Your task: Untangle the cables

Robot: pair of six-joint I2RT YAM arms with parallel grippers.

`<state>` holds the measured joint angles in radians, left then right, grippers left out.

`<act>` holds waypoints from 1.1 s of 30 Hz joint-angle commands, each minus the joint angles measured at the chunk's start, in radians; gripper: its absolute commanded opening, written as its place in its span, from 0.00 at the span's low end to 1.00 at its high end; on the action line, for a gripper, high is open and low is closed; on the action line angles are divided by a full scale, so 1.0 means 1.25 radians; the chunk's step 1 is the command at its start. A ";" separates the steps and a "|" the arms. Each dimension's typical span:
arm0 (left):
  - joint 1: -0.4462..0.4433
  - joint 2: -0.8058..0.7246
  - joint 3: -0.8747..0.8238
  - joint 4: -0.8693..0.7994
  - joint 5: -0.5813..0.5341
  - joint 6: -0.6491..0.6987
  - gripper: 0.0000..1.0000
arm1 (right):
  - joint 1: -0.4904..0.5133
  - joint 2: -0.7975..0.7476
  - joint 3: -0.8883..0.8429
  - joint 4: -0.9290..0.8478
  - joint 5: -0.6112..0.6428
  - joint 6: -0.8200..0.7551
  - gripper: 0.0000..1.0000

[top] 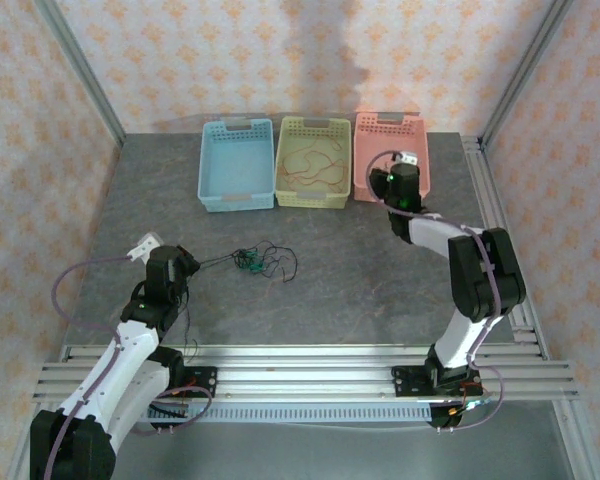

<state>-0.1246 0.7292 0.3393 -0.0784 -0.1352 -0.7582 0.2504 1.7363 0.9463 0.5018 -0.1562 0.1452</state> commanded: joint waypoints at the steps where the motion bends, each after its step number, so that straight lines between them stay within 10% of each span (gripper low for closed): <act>1: -0.005 0.001 0.018 0.025 -0.001 0.018 0.00 | 0.065 -0.016 -0.042 0.160 -0.274 -0.062 0.41; 11: -0.010 0.005 0.020 0.022 -0.006 0.020 0.00 | 0.264 0.069 -0.022 0.062 -0.484 -0.214 0.52; 33: -0.014 0.003 0.021 0.024 -0.005 0.022 0.00 | 0.369 0.176 0.114 -0.269 -0.174 -0.367 0.56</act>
<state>-0.1375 0.7296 0.3393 -0.0784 -0.1352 -0.7509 0.7063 1.9686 1.0718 0.1989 -0.4751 -0.3012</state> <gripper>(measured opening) 0.049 0.557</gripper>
